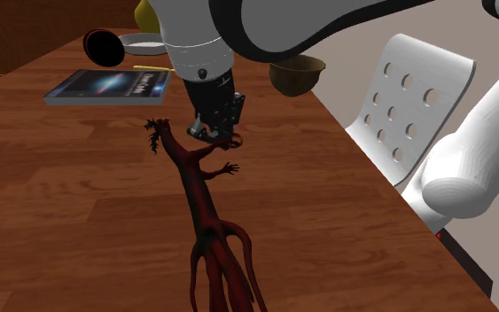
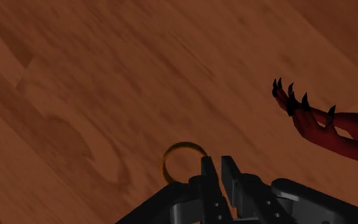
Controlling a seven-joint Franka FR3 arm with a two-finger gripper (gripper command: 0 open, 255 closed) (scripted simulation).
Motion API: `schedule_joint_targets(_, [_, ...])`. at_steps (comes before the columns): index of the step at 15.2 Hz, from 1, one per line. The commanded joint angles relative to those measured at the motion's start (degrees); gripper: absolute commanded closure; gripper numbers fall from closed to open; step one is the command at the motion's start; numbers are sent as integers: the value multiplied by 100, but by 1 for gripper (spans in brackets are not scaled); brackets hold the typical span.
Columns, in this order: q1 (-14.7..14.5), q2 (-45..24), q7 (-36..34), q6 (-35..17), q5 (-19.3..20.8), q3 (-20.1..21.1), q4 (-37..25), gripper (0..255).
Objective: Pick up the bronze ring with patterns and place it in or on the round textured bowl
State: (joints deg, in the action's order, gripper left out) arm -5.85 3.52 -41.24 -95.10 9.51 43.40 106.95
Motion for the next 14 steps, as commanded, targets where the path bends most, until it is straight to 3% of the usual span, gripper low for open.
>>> schedule_joint_targets(1, [0,-4,-1,0,0,0,4,255])
schedule_joint_targets(6, [0,-4,-1,-2,1,0,3,255])
schedule_joint_targets(7, [0,-4,-1,-2,1,0,3,0])
schedule_joint_targets(9, [514,-162,-342,480,-1809,-613,-442,0])
schedule_joint_targets(11, [1097,-35,-657,730,-3711,-1275,-149,0])
schedule_joint_targets(14, [1094,25,-649,601,-3856,-1297,63,0])
